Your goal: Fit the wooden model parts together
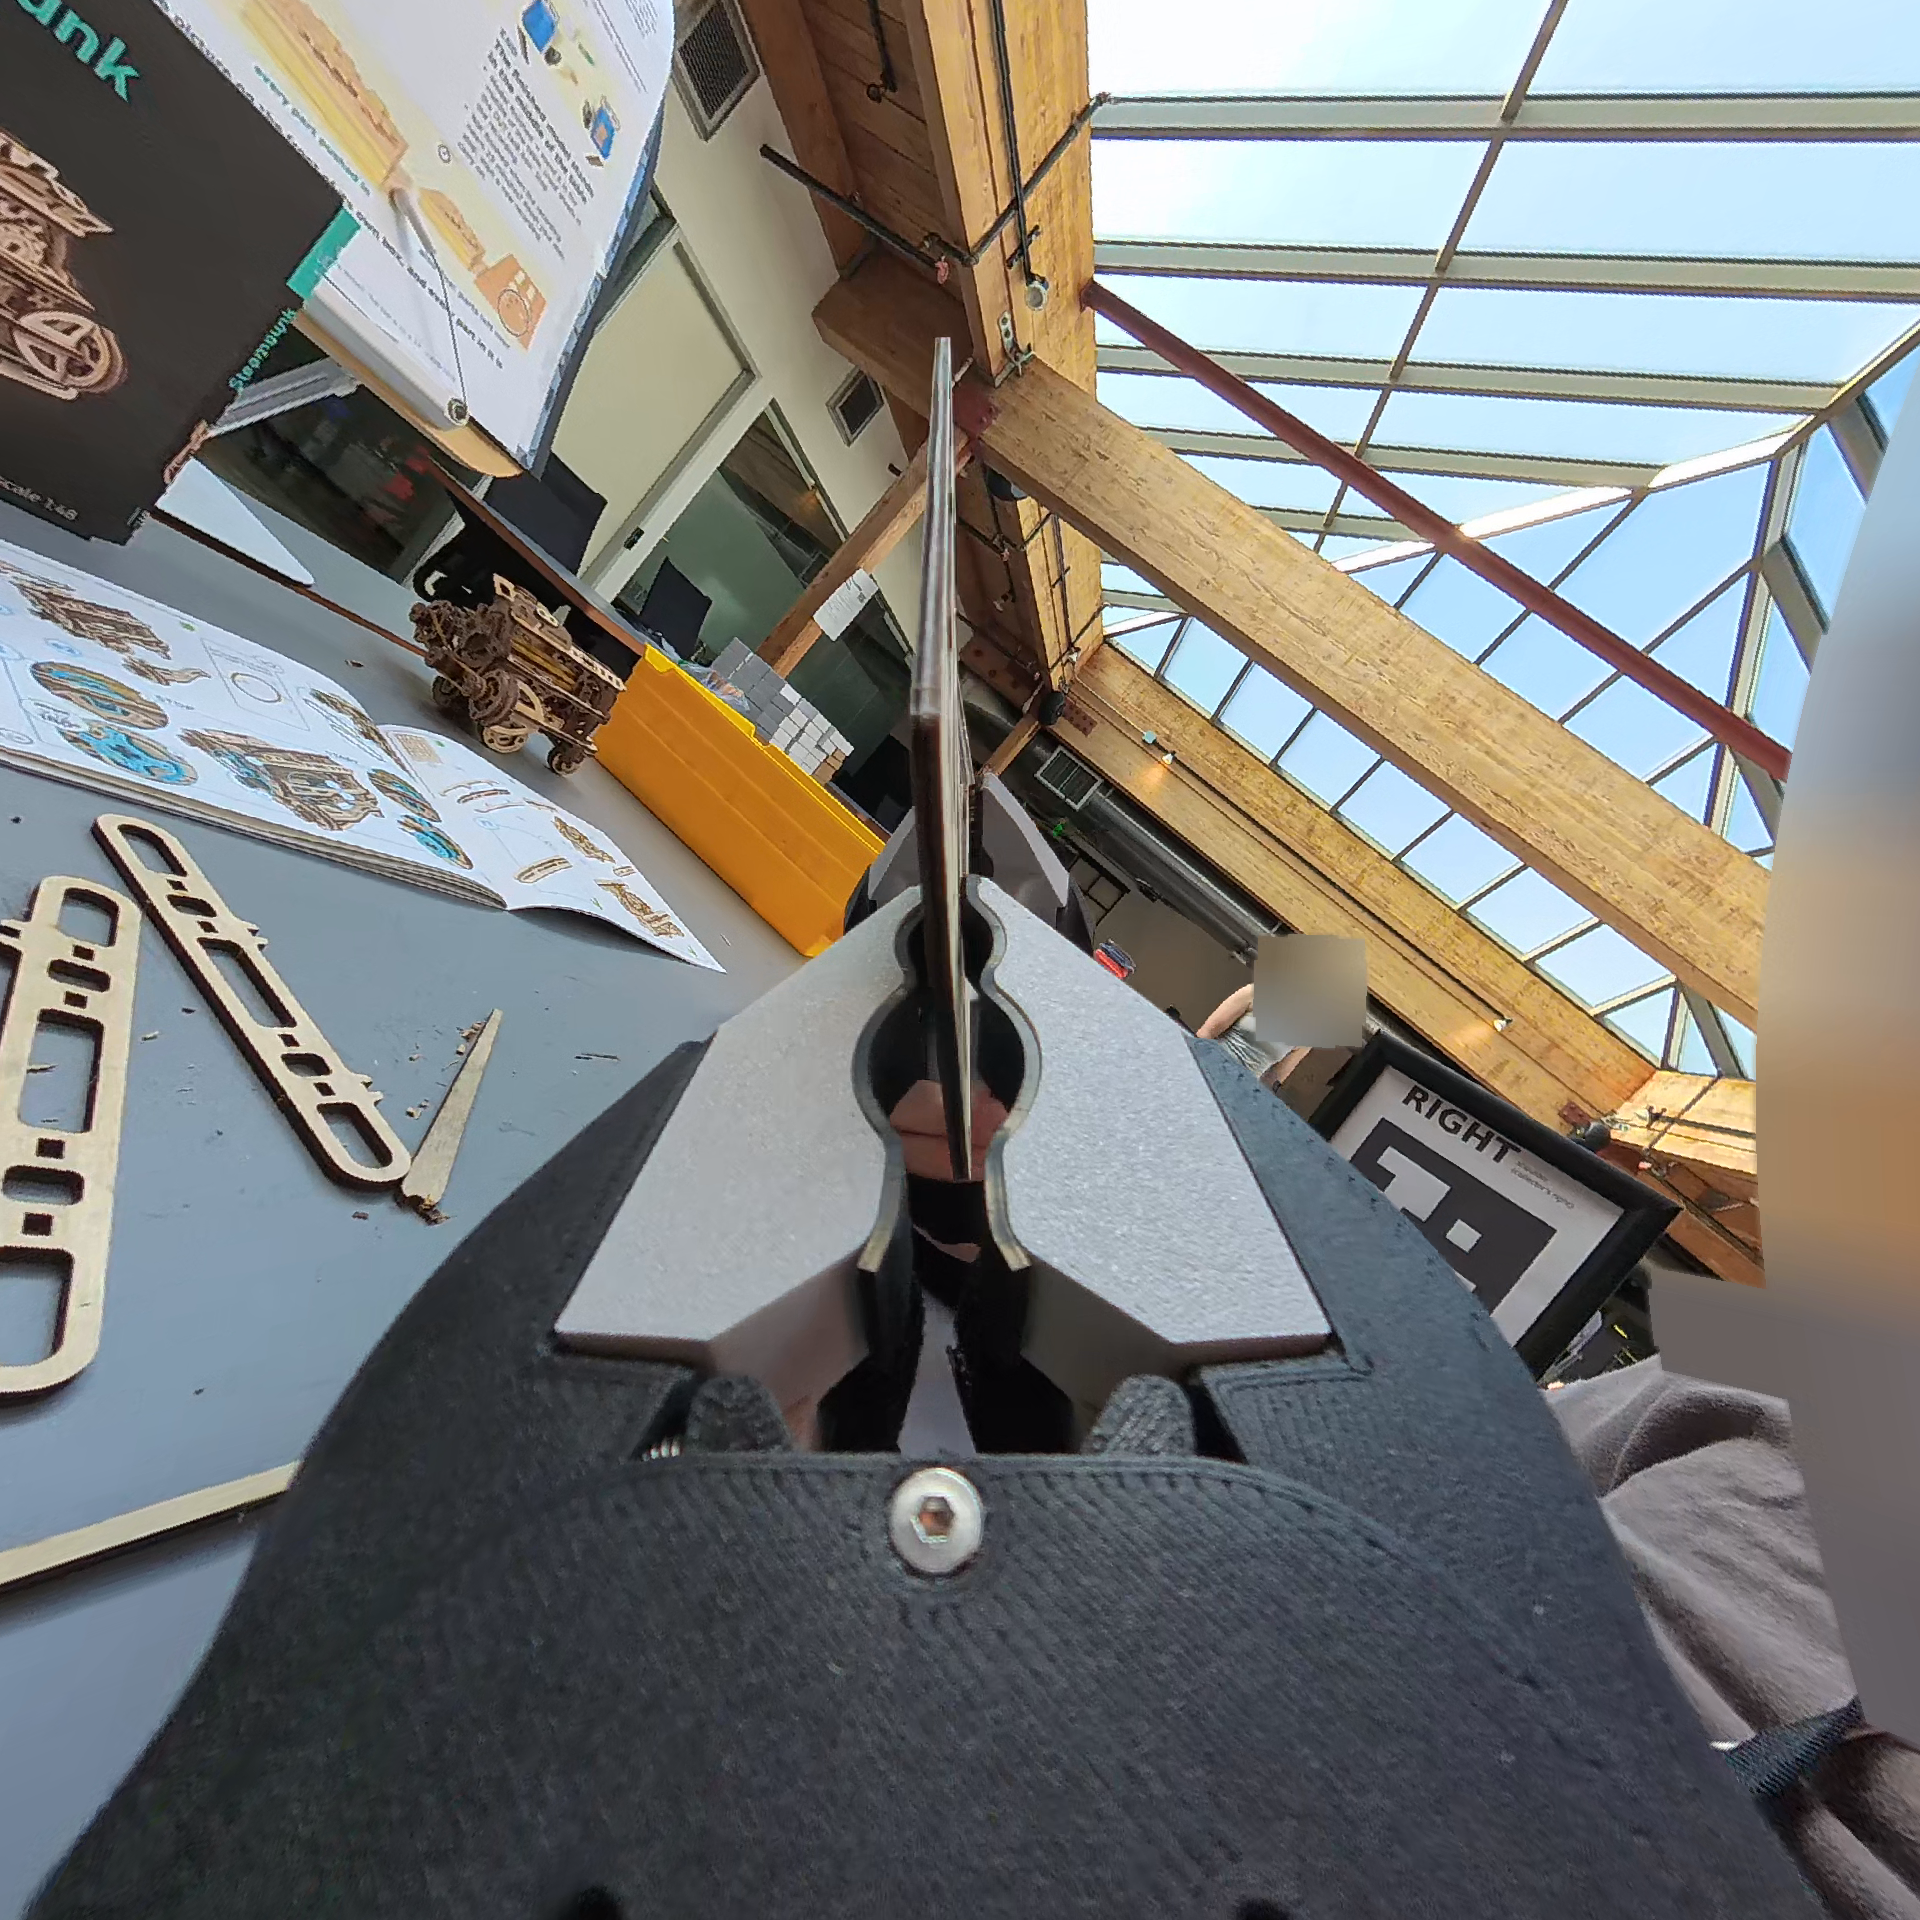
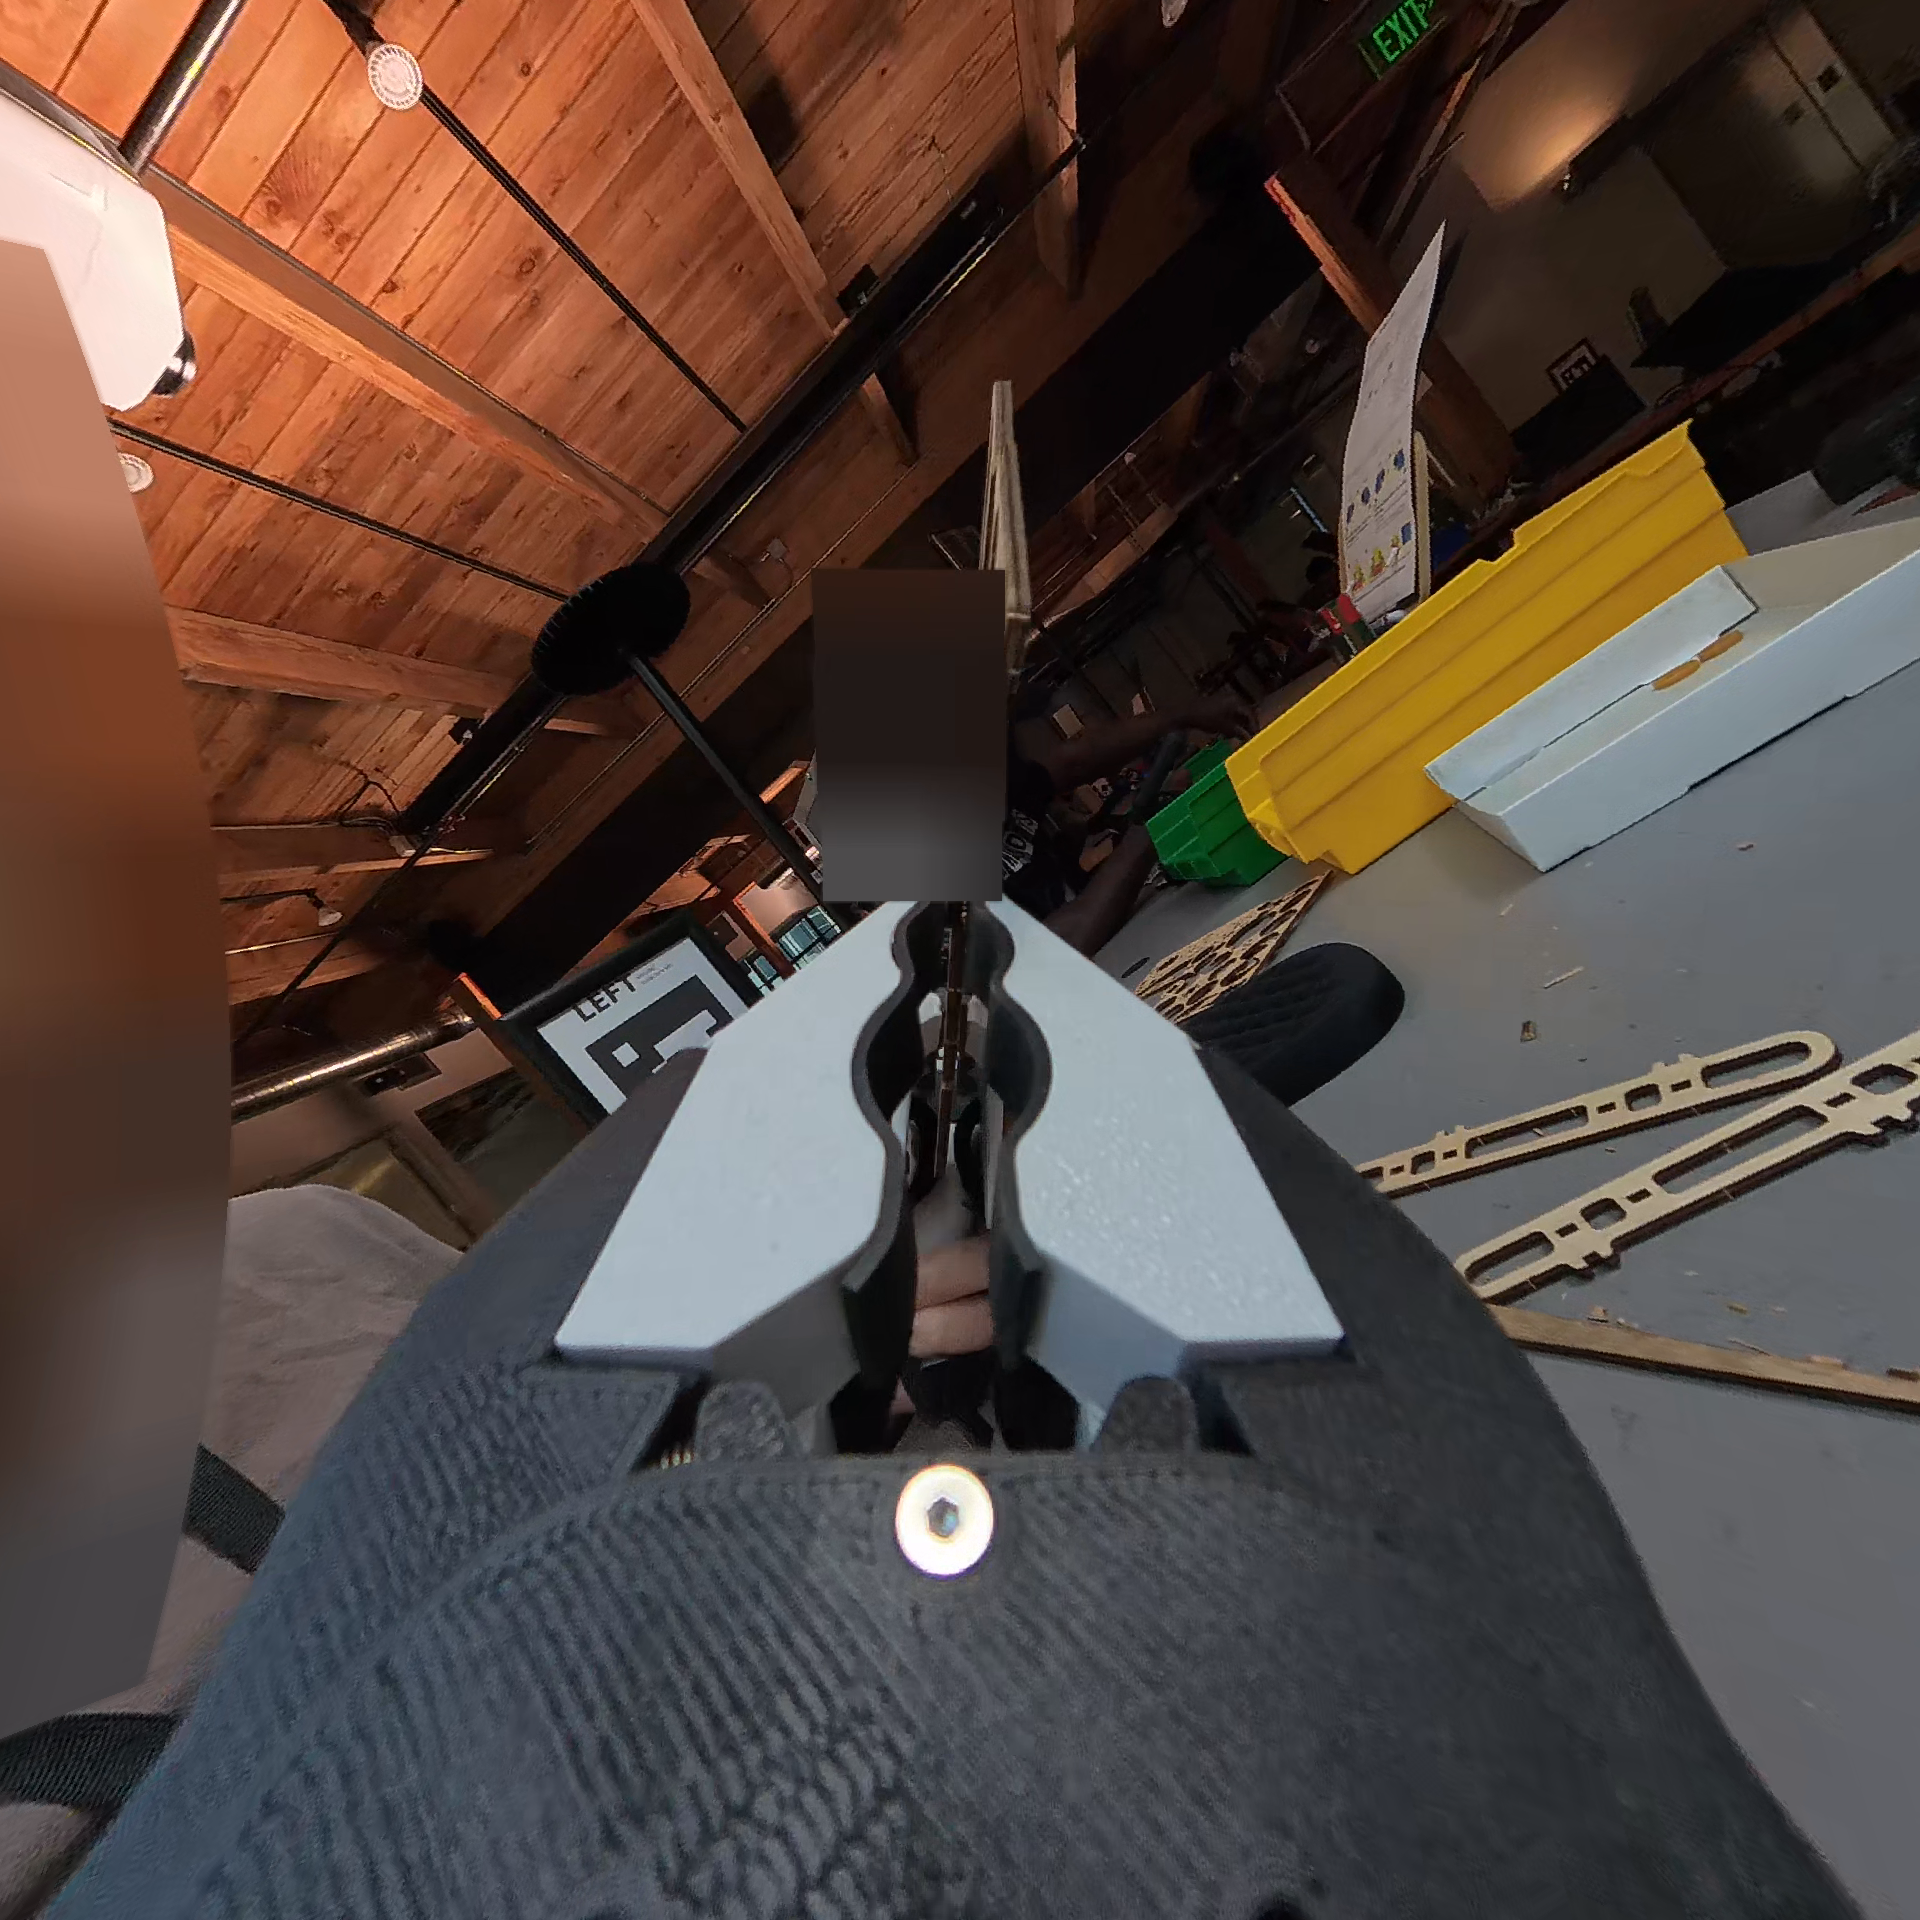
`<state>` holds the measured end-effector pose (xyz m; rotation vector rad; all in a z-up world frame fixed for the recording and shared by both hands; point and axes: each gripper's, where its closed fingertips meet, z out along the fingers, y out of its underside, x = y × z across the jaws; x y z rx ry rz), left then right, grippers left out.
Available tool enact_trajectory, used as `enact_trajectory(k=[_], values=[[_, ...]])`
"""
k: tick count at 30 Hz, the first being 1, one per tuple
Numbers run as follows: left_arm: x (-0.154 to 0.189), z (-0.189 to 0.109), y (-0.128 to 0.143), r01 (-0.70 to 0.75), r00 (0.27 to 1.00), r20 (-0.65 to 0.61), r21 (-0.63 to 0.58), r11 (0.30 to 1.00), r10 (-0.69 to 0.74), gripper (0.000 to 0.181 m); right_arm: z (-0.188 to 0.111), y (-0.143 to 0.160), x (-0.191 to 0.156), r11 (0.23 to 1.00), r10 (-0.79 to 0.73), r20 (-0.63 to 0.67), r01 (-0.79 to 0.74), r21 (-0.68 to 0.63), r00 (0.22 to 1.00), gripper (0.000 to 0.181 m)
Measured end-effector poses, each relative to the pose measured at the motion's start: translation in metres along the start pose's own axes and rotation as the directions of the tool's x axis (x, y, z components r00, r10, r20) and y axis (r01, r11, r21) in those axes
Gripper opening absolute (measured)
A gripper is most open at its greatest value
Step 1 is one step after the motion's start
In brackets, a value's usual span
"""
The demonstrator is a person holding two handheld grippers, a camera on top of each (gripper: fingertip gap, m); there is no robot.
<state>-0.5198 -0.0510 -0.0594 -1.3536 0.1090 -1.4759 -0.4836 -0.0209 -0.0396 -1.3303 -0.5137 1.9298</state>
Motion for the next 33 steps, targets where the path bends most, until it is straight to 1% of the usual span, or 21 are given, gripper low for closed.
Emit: enact_trajectory(k=[2,3,5,6,7,8,10,12,13,15,17,19,22,24,28,31,33], values=[[0.000,0.000,-0.002,0.003,1.000,0.000,0.025,1.000,-0.003,0.000,0.001,-0.001,0.000,1.000,-0.013,-0.009,0.014,0.019,1.000,0.001],[0.000,0.000,-0.003,0.003,1.000,0.000,0.035,0.999,-0.003,0.000,0.003,0.001,0.003,1.000,-0.008,-0.032,0.009,0.020,0.999,0.011],[0.000,0.001,-0.003,0.004,1.000,-0.003,0.048,0.999,-0.004,0.000,0.007,0.008,0.007,1.000,0.000,-0.067,0.000,0.008,0.998,0.012],[0.000,0.001,-0.002,0.007,1.000,-0.005,0.048,0.999,-0.006,0.000,0.010,0.014,0.004,1.000,-0.008,-0.046,0.008,-0.017,0.999,0.013],[0.000,0.002,-0.001,0.012,1.000,-0.009,0.049,0.999,-0.012,0.000,0.011,0.017,0.000,1.000,-0.013,-0.020,0.012,-0.029,1.000,0.000],[-0.001,0.002,0.000,0.017,1.000,-0.010,0.050,0.999,-0.016,0.000,0.012,0.017,0.000,1.000,-0.005,-0.018,0.005,-0.016,1.000,0.000],[-0.002,0.001,0.002,0.006,1.000,-0.007,0.037,0.999,-0.006,0.000,0.011,0.019,0.002,0.999,0.023,-0.007,-0.023,-0.032,1.000,0.000],[-0.001,-0.001,0.003,-0.005,1.000,-0.008,-0.004,1.000,0.005,0.017,0.006,0.018,0.004,0.998,0.045,-0.011,-0.046,-0.040,0.999,0.000],[-0.002,-0.003,0.004,-0.008,1.000,-0.004,-0.034,0.999,0.008,0.021,0.004,0.017,0.005,0.998,0.044,-0.019,-0.045,-0.049,0.999,0.000],[-0.003,-0.007,0.007,-0.007,1.000,-0.011,-0.106,0.994,0.006,0.022,-0.001,0.019,0.005,0.995,0.036,-0.030,-0.038,-0.094,0.999,0.000],[-0.004,-0.009,0.011,0.008,1.000,-0.021,-0.174,0.985,-0.012,0.020,-0.004,0.020,0.005,0.990,0.023,-0.040,-0.028,-0.135,0.999,0.000],[-0.002,-0.009,0.016,0.006,0.999,-0.041,-0.233,0.973,-0.016,0.013,-0.005,0.024,0.006,0.984,0.012,-0.054,-0.021,-0.178,0.998,0.000],[-0.008,-0.008,0.036,-0.032,0.999,-0.028,-0.361,0.932,0.024,0.012,-0.008,0.030,0.007,0.976,0.014,-0.065,-0.028,-0.218,0.998,0.000],[-0.013,-0.009,0.049,-0.050,0.999,-0.016,-0.429,0.902,0.047,0.001,-0.009,0.034,0.010,0.971,0.015,-0.079,-0.033,-0.238,0.997,0.000],[-0.015,-0.009,0.048,-0.031,0.999,-0.018,-0.406,0.913,0.026,0.001,-0.014,0.037,0.014,0.964,0.022,-0.092,-0.045,-0.263,0.995,0.000],[-0.015,-0.009,0.050,-0.021,0.999,-0.031,-0.417,0.909,0.009,0.000,-0.014,0.037,0.015,0.962,0.036,-0.082,-0.057,-0.269,0.996,0.000],[-0.019,-0.008,0.046,-0.021,1.000,-0.008,-0.388,0.921,0.020,0.000,-0.013,0.036,0.018,0.965,0.036,-0.098,-0.060,-0.255,0.995,0.000]])
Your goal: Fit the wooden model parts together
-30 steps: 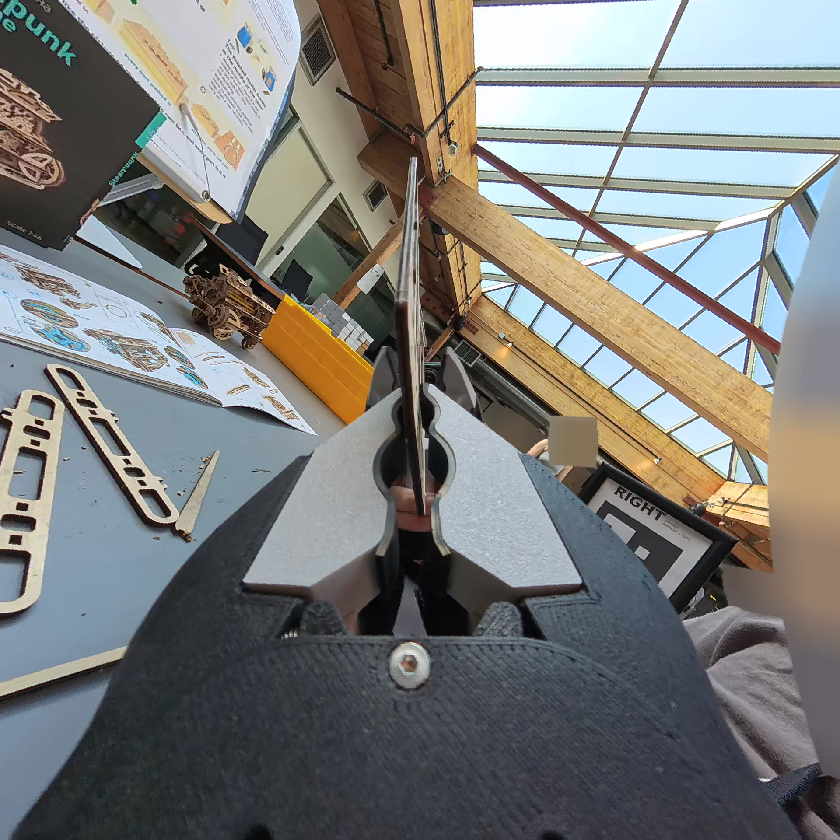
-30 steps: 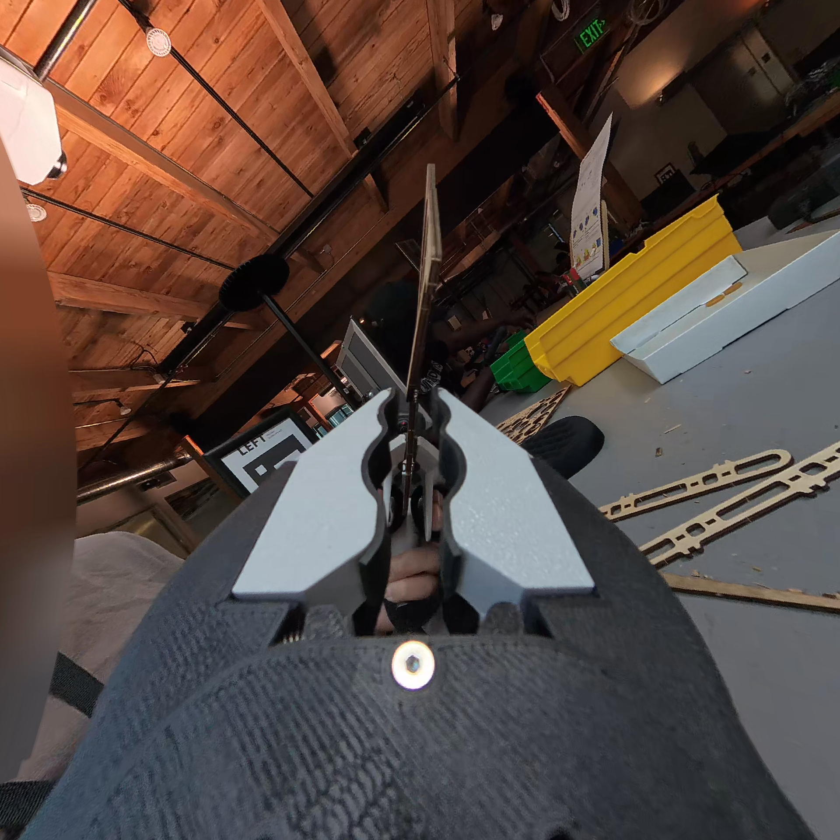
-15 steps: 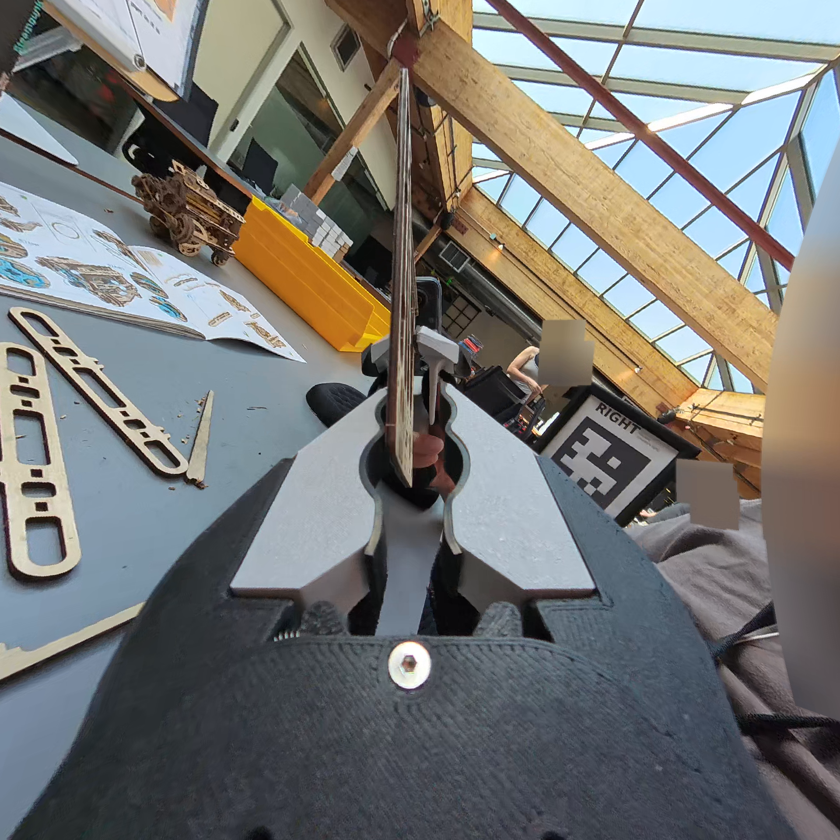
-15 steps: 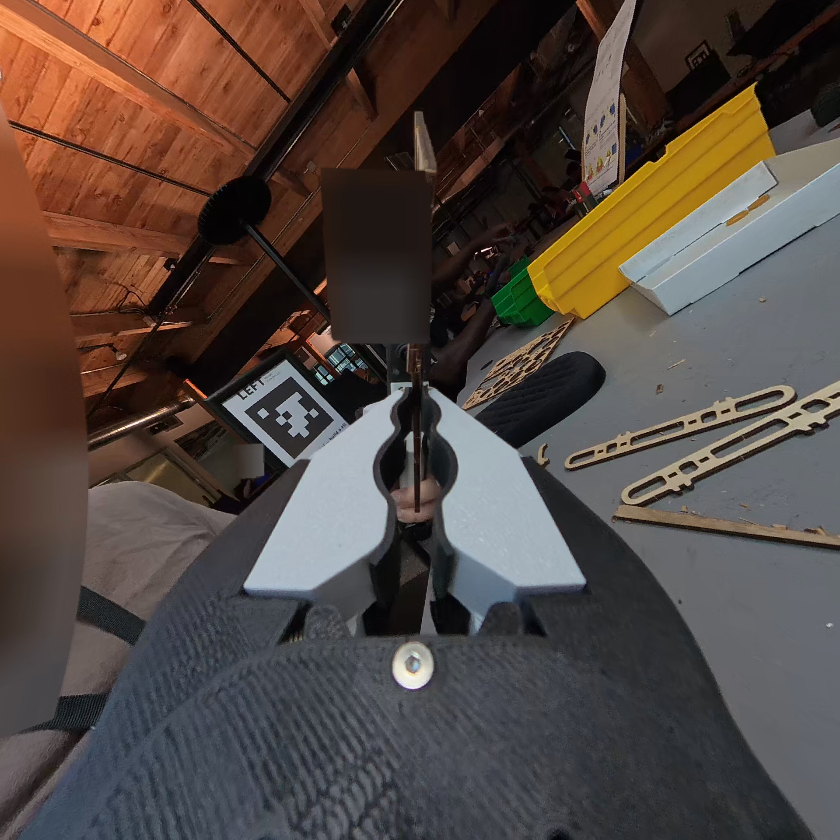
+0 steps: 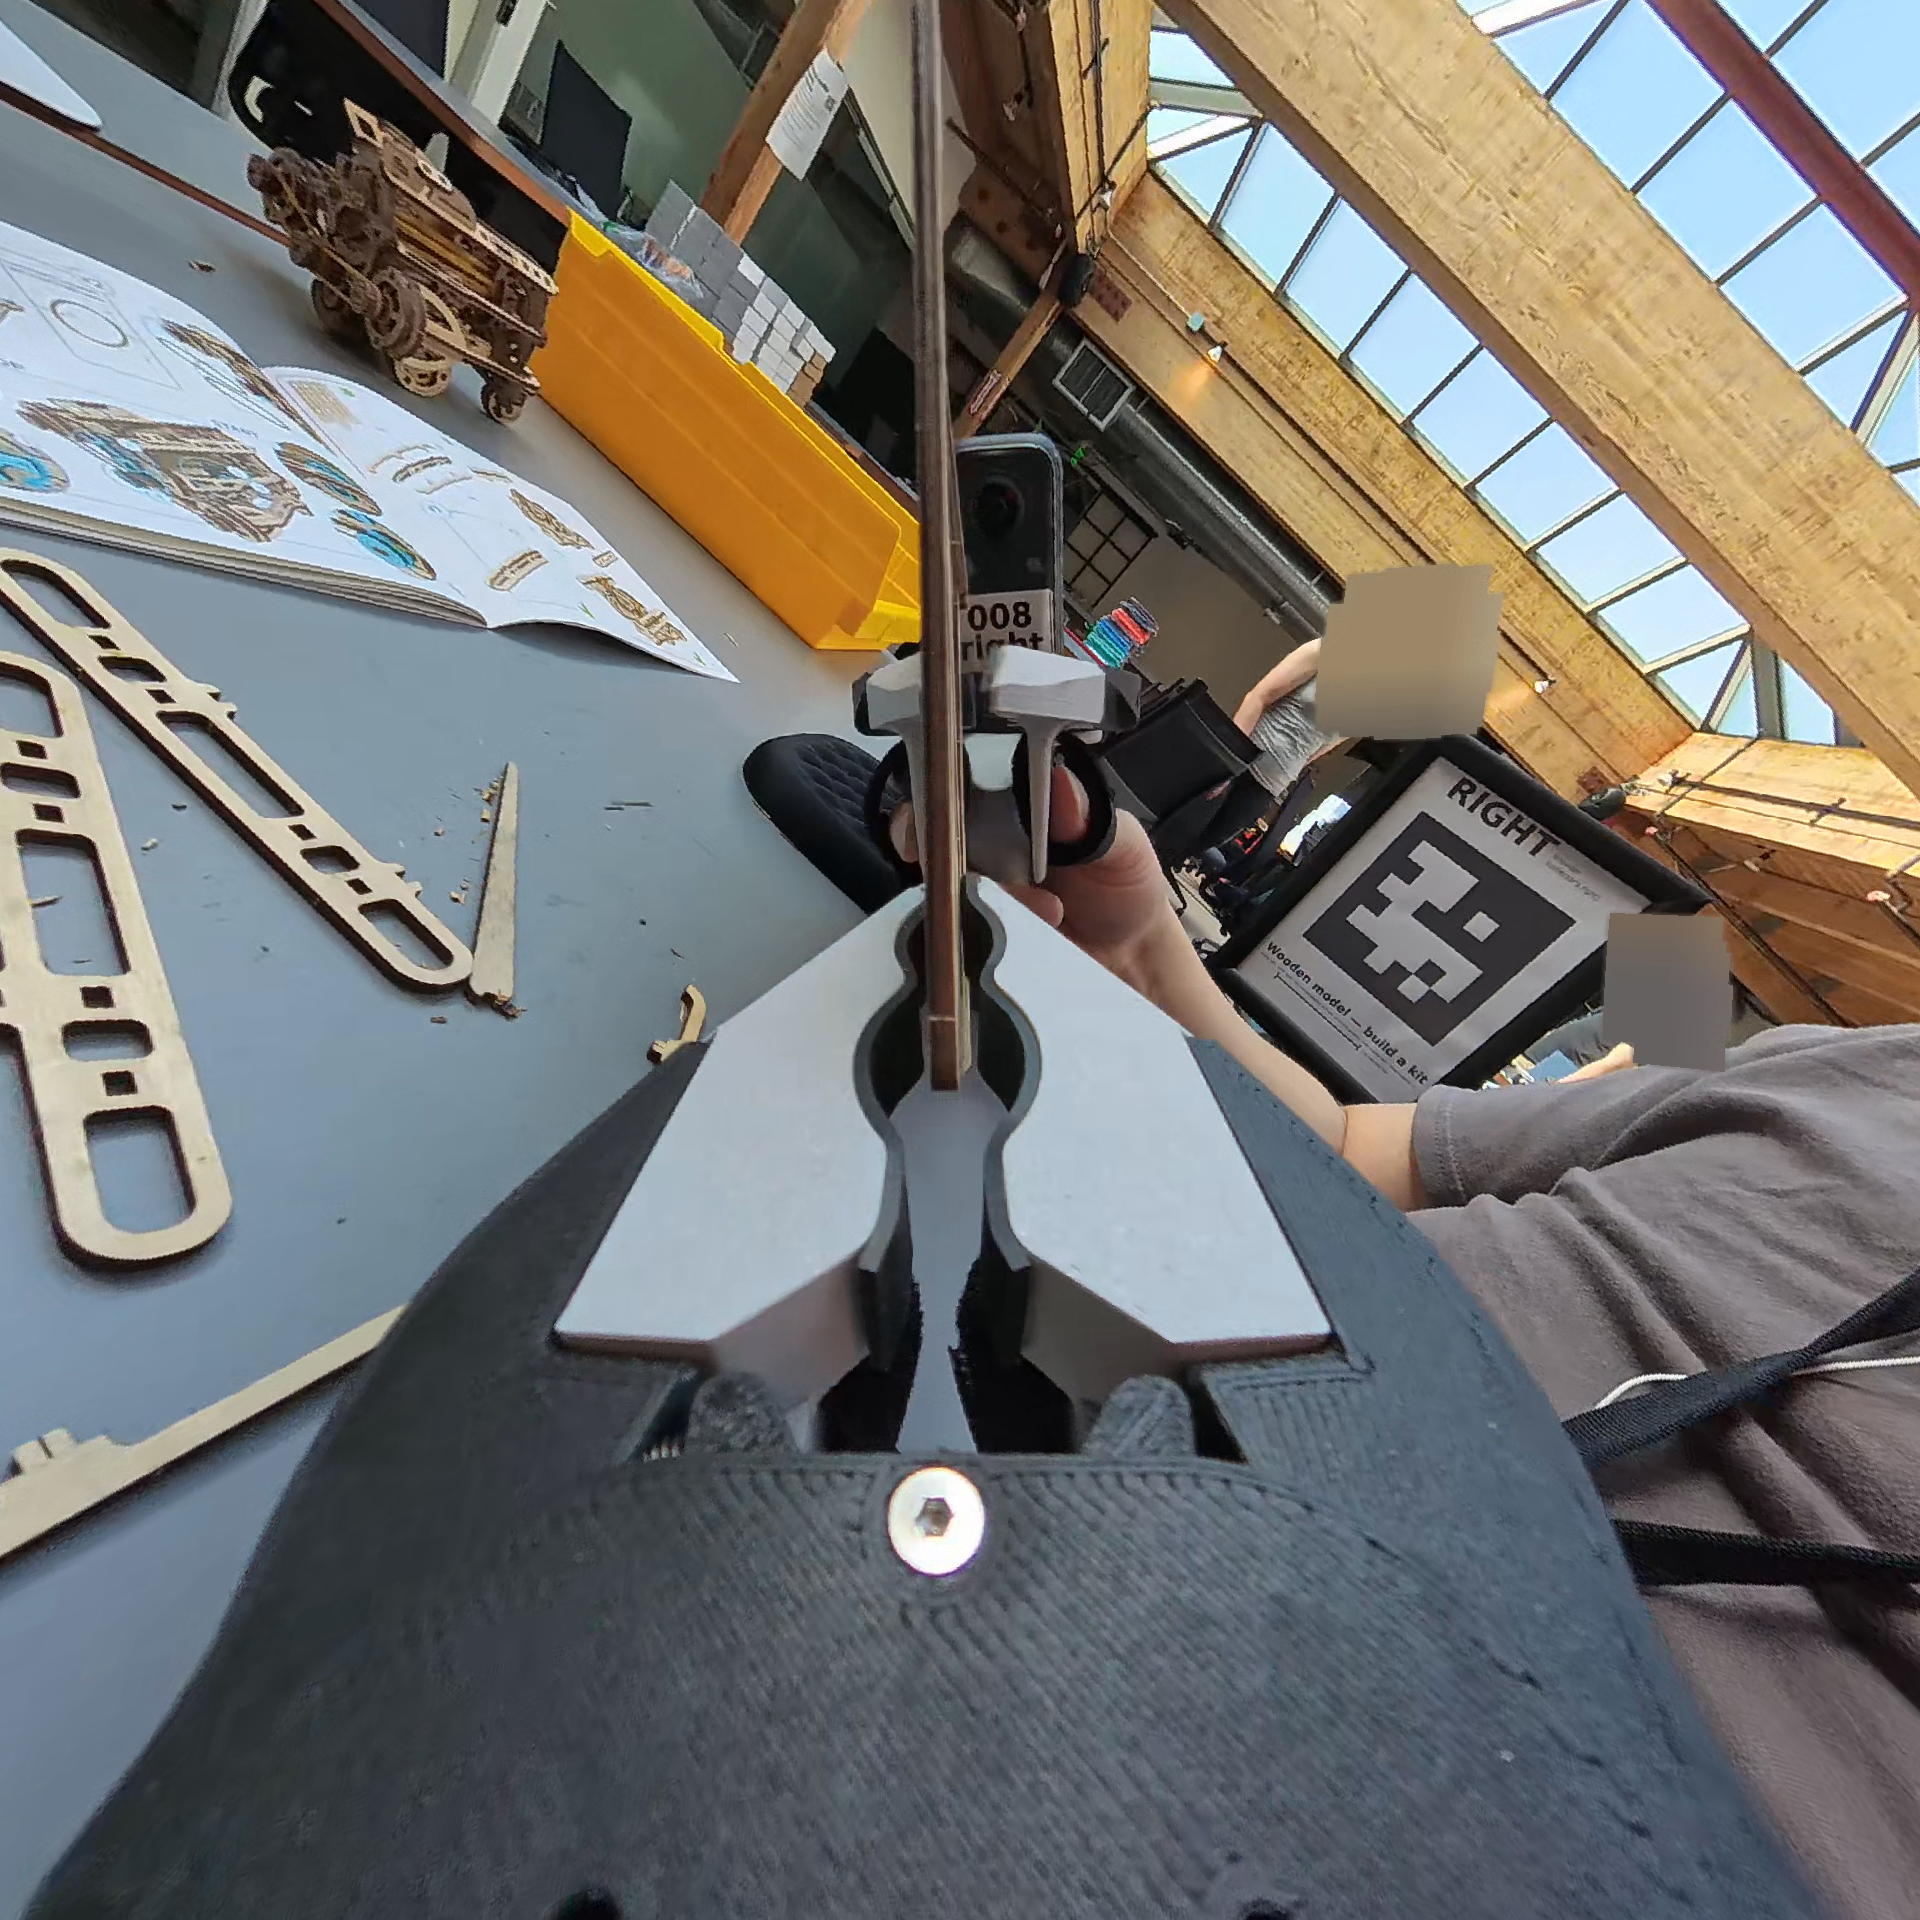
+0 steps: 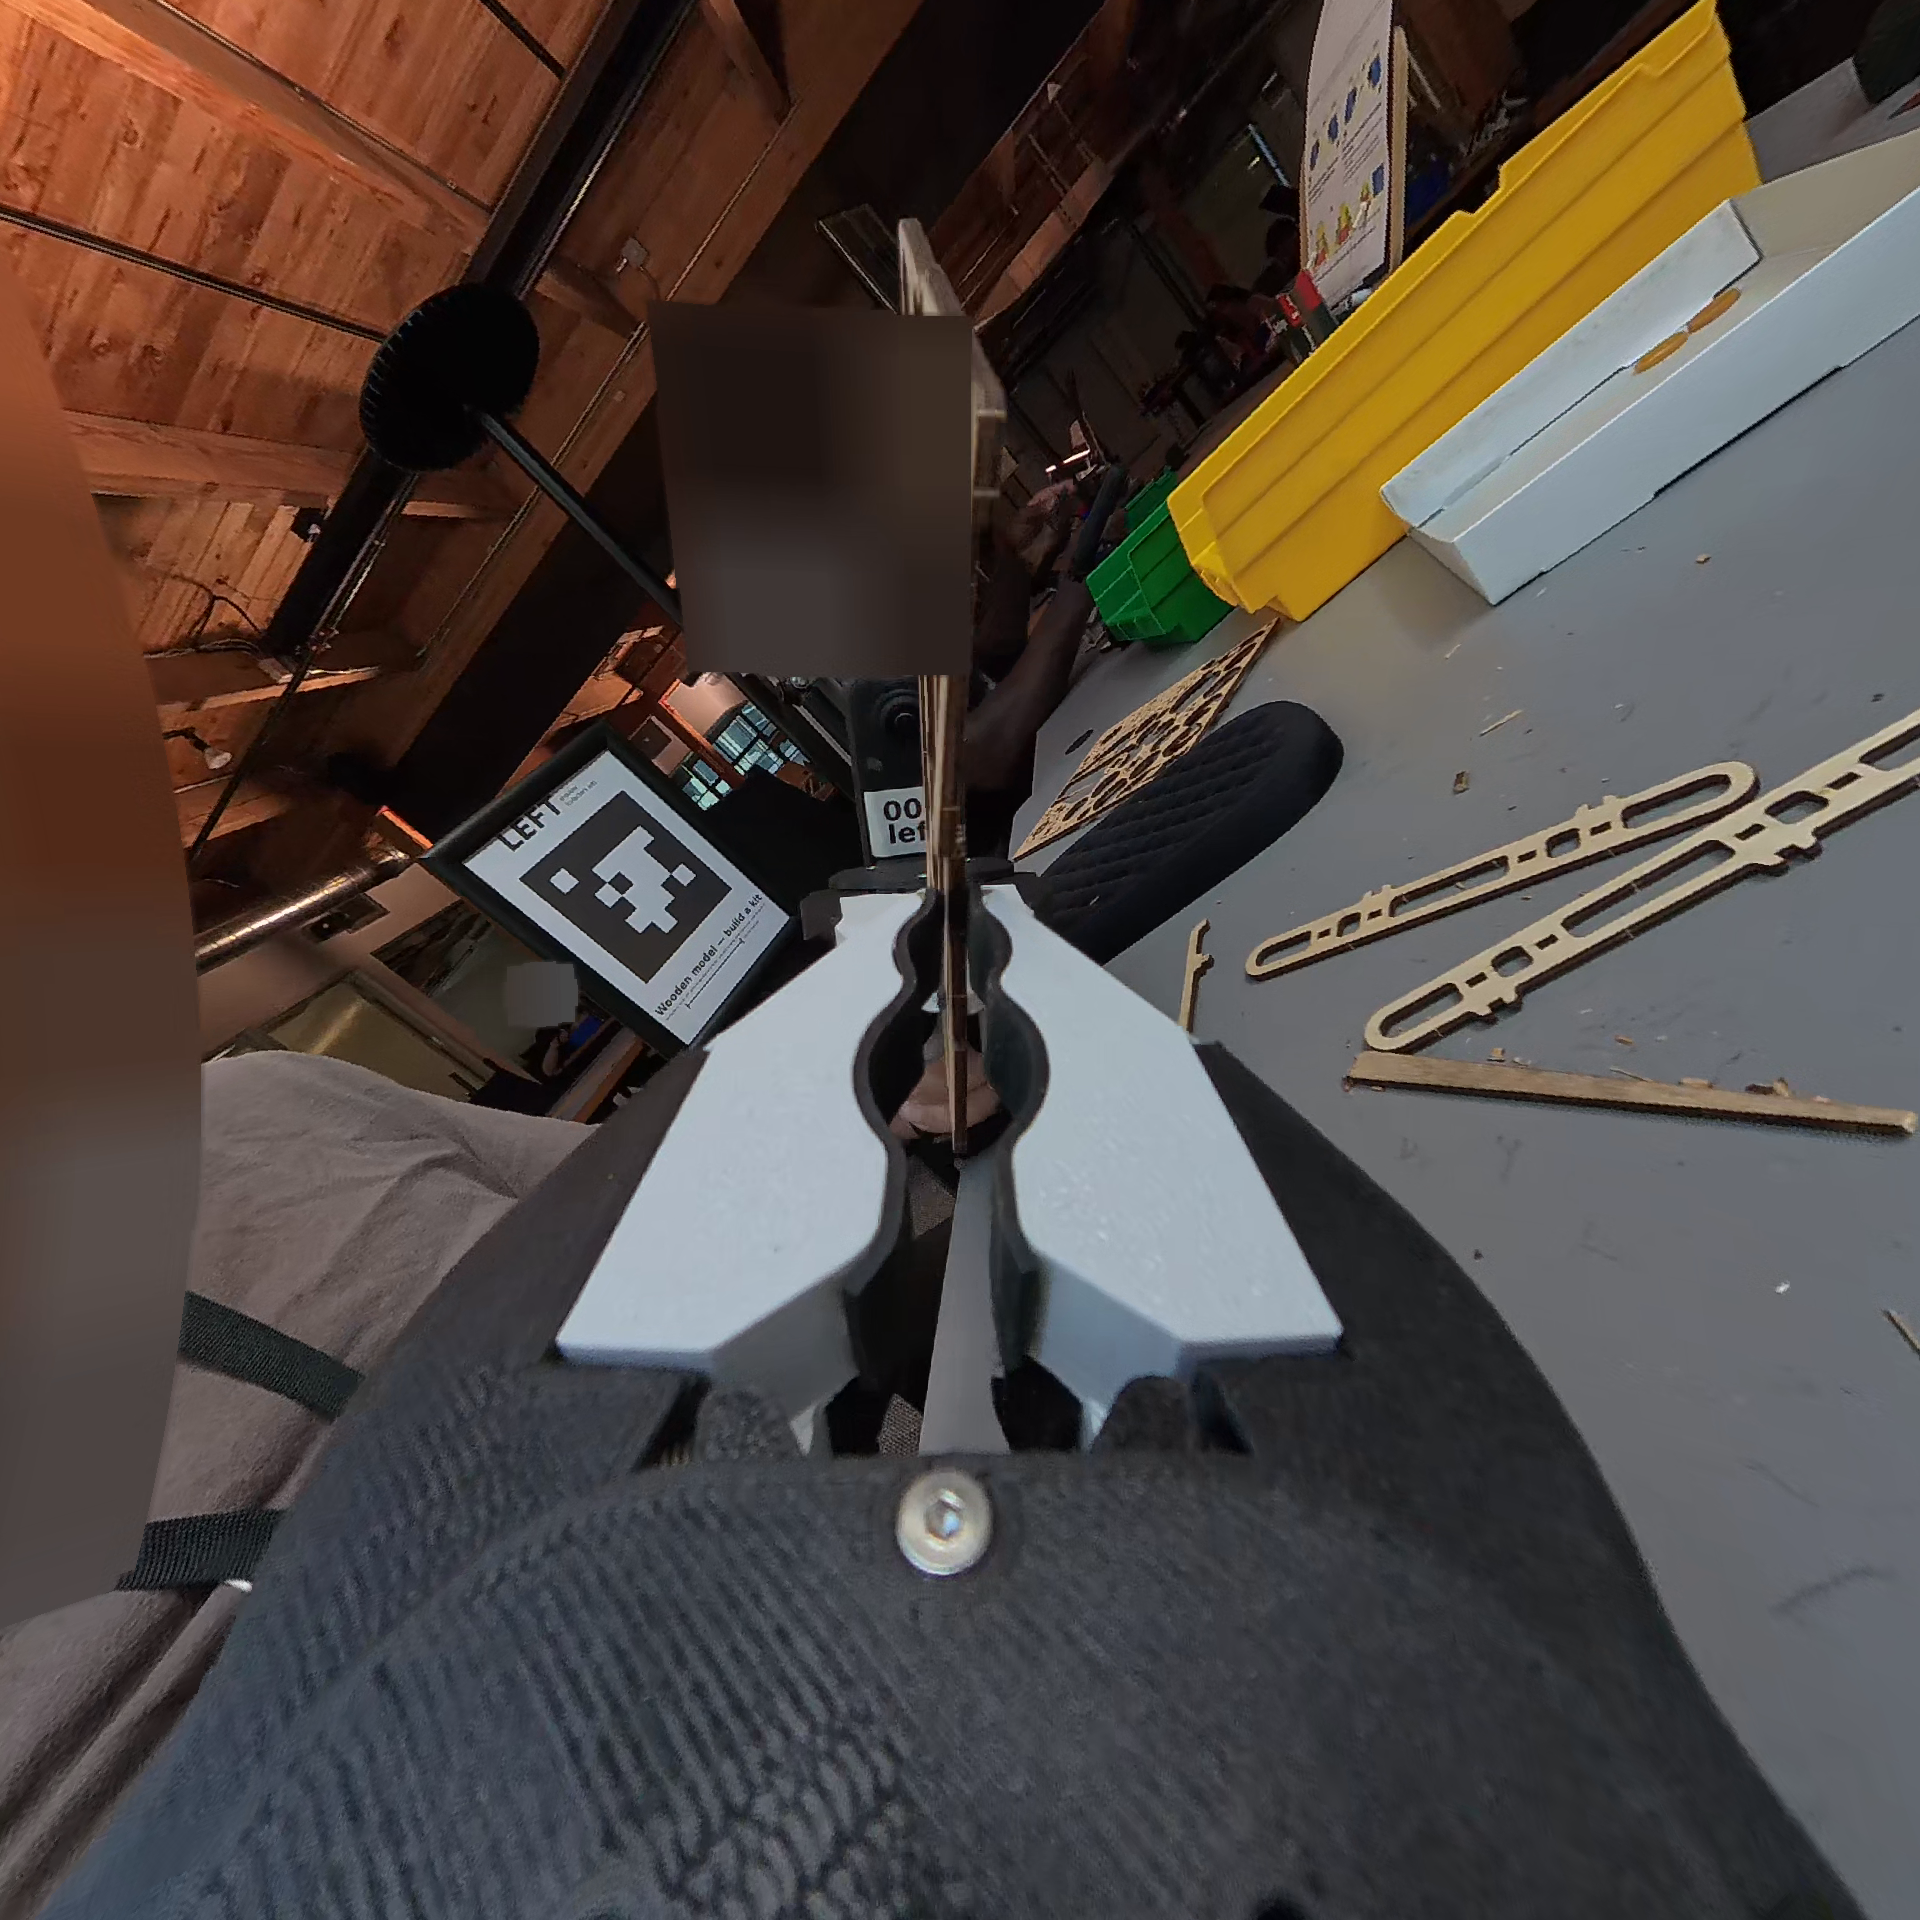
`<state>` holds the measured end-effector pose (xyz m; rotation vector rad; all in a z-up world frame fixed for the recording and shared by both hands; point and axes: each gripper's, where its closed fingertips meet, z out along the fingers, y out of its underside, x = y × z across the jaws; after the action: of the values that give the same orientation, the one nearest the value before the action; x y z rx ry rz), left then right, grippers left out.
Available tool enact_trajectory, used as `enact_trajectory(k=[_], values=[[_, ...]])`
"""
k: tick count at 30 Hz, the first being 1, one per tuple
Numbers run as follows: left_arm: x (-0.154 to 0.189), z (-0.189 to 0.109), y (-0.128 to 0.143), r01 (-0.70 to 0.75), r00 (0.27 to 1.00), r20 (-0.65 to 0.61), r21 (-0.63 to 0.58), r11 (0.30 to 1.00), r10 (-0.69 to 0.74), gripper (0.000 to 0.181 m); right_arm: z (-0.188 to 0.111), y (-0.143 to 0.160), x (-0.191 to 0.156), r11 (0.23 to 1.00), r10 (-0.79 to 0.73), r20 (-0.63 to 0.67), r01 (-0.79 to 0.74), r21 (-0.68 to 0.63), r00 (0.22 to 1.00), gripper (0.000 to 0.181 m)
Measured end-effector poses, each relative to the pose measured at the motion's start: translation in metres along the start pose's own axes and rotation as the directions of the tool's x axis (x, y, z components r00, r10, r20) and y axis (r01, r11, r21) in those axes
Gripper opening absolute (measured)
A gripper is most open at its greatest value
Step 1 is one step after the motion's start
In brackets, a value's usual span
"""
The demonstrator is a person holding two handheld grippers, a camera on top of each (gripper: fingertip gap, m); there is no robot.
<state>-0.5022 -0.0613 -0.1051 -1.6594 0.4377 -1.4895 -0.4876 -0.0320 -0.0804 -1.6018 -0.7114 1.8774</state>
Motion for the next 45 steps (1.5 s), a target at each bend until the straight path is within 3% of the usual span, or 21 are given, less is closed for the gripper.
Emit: enact_trajectory(k=[2,3,6,11,45], values=[[-0.004,-0.002,-0.005,0.013,1.000,0.015,0.038,0.999,-0.014,0.000,0.006,0.008,0.001,0.999,-0.021,-0.021,0.020,-0.036,1.000,0.023],[-0.005,-0.003,-0.006,0.021,1.000,0.015,0.045,0.999,-0.022,0.000,0.010,0.014,0.002,0.997,-0.035,-0.034,0.033,-0.063,0.999,0.026],[-0.005,-0.002,-0.005,0.026,1.000,0.017,0.041,0.999,-0.027,0.000,0.021,0.027,0.005,0.993,-0.067,-0.052,0.061,-0.098,0.996,0.013],[-0.005,-0.002,-0.002,0.044,0.999,0.017,0.032,0.999,-0.044,0.000,0.027,0.032,0.005,0.998,0.010,0.015,-0.009,-0.060,1.000,0.000],[-0.008,-0.004,0.001,0.051,0.998,0.033,0.015,0.999,-0.051,0.000,0.025,0.036,0.008,0.997,0.055,0.019,-0.053,-0.063,0.998,0.000]])
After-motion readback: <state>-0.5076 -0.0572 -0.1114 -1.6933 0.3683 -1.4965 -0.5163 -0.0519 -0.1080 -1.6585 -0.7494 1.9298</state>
